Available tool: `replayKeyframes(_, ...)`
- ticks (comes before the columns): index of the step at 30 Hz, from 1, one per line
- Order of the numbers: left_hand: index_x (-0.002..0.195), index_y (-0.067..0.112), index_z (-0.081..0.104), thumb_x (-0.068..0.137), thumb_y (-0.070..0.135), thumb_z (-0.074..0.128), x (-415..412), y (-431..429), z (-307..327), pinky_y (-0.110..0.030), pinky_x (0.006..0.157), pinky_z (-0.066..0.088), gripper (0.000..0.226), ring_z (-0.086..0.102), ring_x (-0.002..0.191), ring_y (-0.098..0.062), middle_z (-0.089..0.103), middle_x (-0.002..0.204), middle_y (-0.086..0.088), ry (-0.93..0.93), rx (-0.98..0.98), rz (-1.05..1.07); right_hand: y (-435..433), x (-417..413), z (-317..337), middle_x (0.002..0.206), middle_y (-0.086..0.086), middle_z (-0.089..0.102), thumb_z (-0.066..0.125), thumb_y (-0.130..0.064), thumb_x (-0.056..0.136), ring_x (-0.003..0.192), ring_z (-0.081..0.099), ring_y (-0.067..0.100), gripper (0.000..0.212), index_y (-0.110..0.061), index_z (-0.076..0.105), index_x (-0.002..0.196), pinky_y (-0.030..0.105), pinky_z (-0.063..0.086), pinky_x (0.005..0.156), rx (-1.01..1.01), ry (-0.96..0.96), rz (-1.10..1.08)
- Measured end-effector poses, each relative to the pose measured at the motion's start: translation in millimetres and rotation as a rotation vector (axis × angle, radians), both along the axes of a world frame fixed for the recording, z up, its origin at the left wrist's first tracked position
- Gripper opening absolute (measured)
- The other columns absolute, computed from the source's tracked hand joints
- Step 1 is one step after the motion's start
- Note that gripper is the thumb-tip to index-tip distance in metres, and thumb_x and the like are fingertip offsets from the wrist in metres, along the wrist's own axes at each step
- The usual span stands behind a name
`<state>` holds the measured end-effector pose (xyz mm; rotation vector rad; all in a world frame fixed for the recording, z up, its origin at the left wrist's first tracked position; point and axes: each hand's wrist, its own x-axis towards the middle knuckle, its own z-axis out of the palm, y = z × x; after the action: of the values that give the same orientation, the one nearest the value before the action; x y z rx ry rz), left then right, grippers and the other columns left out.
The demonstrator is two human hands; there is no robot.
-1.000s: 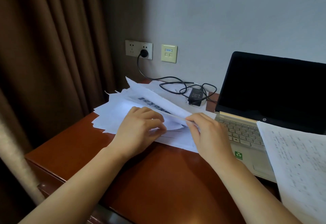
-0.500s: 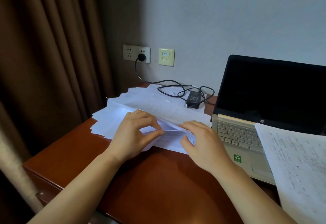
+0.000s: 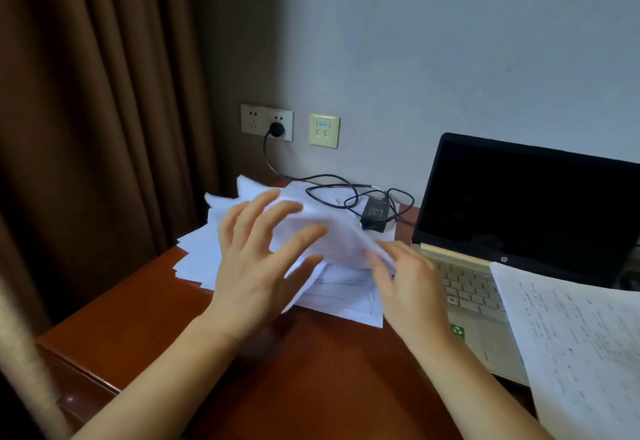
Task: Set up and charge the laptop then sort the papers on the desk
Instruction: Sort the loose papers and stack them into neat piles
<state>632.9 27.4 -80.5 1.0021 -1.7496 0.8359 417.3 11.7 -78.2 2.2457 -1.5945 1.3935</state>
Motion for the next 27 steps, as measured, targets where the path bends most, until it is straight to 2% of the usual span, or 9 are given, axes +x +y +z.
replayKeyframes(3, 0.147, 0.028, 0.043, 0.090, 0.045, 0.068, -8.4, -4.9, -1.4, -0.060, 0.120, 0.020, 0.065, 0.015, 0.155, -0.033, 0.029, 0.158, -0.011, 0.095, 0.176, -0.002, -1.6, -15.6, 22.1, 0.074, -0.007, 0.058, 0.065, -0.024, 0.095, 0.071, 0.055, 0.020, 0.012, -0.012, 0.066, 0.091, 0.028, 0.033, 0.061, -0.014, -0.265, -0.102)
replayKeyframes(7, 0.158, 0.041, 0.016, 0.086, 0.061, 0.062, -15.9, -28.6, 12.2, -0.040, 0.123, 0.016, 0.087, 0.004, 0.156, -0.009, 0.009, 0.169, 0.009, 0.527, 0.507, -0.192, -14.1, -39.0, 51.8, 0.090, -0.020, 0.064, 0.066, -0.023, 0.094, 0.082, 0.061, 0.000, 0.009, -0.020, 0.066, 0.102, 0.003, 0.040, 0.063, 0.049, -0.579, 0.004)
replayKeyframes(9, 0.159, 0.040, 0.011, 0.085, 0.064, 0.067, -16.2, -48.7, 21.2, -0.035, 0.124, 0.017, 0.096, 0.009, 0.154, -0.001, 0.011, 0.167, 0.019, 0.756, 0.636, -0.308, -22.6, -52.8, 60.8, 0.096, -0.025, 0.064, 0.066, -0.023, 0.094, 0.088, 0.061, -0.008, 0.013, -0.025, 0.064, 0.107, 0.009, 0.046, 0.073, 0.076, -0.717, 0.032)
replayKeyframes(11, 0.160, 0.041, 0.013, 0.081, 0.062, 0.071, -16.8, -66.2, 27.7, -0.033, 0.122, 0.022, 0.101, 0.020, 0.149, 0.001, 0.019, 0.165, 0.023, 0.871, 0.795, -0.416, -29.2, -68.6, 63.6, 0.102, -0.019, 0.068, 0.066, -0.023, 0.094, 0.095, 0.066, 0.002, 0.015, -0.023, 0.066, 0.109, 0.026, 0.053, 0.081, 0.091, -0.839, 0.012)
replayKeyframes(15, 0.154, 0.042, 0.029, 0.076, 0.052, 0.075, -30.6, -83.1, 22.2, -0.032, 0.110, 0.039, 0.091, 0.055, 0.124, 0.002, 0.058, 0.137, 0.017, 0.960, 1.059, -0.596, -34.7, -91.3, 47.2, 0.112, -0.008, 0.070, 0.066, -0.022, 0.095, 0.103, 0.066, 0.014, 0.026, -0.017, 0.066, 0.121, 0.032, 0.051, 0.085, 0.108, -0.965, -0.065)
replayKeyframes(18, 0.154, 0.037, 0.033, 0.077, 0.048, 0.076, -39.2, -88.4, 18.0, -0.042, 0.104, 0.048, 0.089, 0.062, 0.116, -0.018, 0.062, 0.128, 0.001, 1.171, 1.045, -0.544, -37.9, -94.1, 33.0, 0.116, -0.009, 0.069, 0.066, -0.022, 0.095, 0.106, 0.065, 0.014, 0.030, -0.017, 0.064, 0.124, 0.032, 0.050, 0.089, 0.107, -1.005, -0.106)
replayKeyframes(21, 0.151, 0.029, 0.041, 0.088, 0.026, 0.078, -38.0, -90.1, 14.4, -0.043, 0.097, 0.053, 0.073, 0.067, 0.104, -0.022, 0.067, 0.114, 0.000, 1.411, 1.014, -0.521, -40.7, -86.3, 19.3, 0.114, -0.011, 0.071, 0.067, -0.023, 0.094, 0.107, 0.066, 0.013, 0.028, -0.021, 0.066, 0.122, 0.041, 0.051, 0.098, 0.174, -1.111, -0.100)
replayKeyframes(25, 0.117, 0.022, 0.067, 0.085, 0.028, 0.080, -32.7, -86.6, 14.3, -0.042, 0.083, 0.061, 0.035, 0.073, 0.096, -0.028, 0.075, 0.111, -0.005, 1.466, 1.068, -0.443, -41.5, -76.7, 8.1, 0.107, -0.005, 0.075, 0.068, -0.017, 0.093, 0.102, 0.070, 0.016, 0.023, -0.016, 0.069, 0.116, 0.044, 0.054, 0.096, 0.372, -1.111, 0.012)
replayKeyframes(27, 0.112, 0.019, 0.070, 0.086, 0.028, 0.079, -29.0, -83.7, 15.4, -0.036, 0.074, 0.060, 0.029, 0.075, 0.092, -0.027, 0.077, 0.103, -0.004, 1.453, 1.049, -0.422, -38.3, -74.5, 11.2, 0.110, 0.003, 0.074, 0.068, -0.007, 0.091, 0.104, 0.069, 0.021, 0.026, -0.010, 0.068, 0.117, 0.041, 0.055, 0.094, 0.483, -1.175, 0.186)
